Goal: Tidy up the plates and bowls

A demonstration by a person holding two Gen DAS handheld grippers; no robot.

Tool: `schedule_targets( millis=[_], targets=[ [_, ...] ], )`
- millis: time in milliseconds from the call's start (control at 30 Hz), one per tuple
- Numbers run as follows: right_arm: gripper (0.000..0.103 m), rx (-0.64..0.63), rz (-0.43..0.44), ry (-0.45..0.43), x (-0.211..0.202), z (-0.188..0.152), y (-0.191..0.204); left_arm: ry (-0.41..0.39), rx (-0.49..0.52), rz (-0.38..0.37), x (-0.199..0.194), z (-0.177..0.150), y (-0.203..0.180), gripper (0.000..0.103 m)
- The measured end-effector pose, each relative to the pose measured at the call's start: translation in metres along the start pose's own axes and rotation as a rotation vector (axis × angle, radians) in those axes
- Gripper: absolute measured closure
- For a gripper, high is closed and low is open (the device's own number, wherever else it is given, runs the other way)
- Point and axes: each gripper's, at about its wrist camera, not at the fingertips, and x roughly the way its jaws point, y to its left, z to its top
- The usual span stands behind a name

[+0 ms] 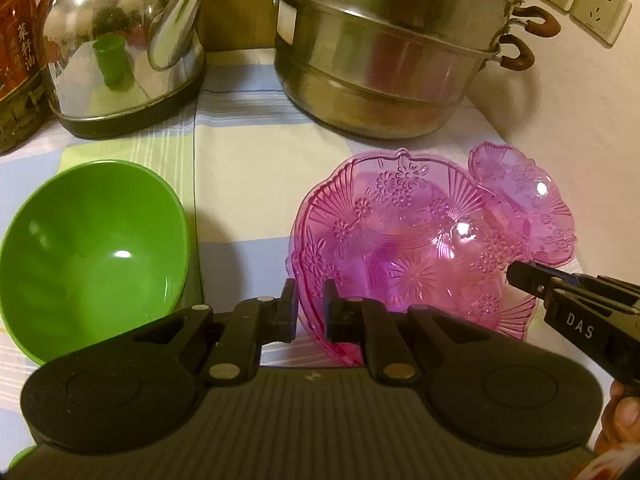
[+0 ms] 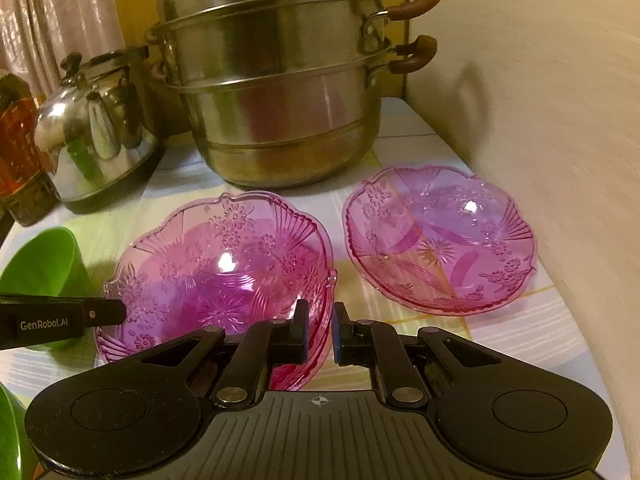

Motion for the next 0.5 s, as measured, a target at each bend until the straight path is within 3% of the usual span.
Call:
schedule_targets(
  millis=[500],
  targets=[
    [0.091, -0.013, -0.010, 0.005, 0.013, -0.002, 0.002, 0.007, 0.001, 0.012, 0.008, -0.001, 0.000, 0.092]
  ],
)
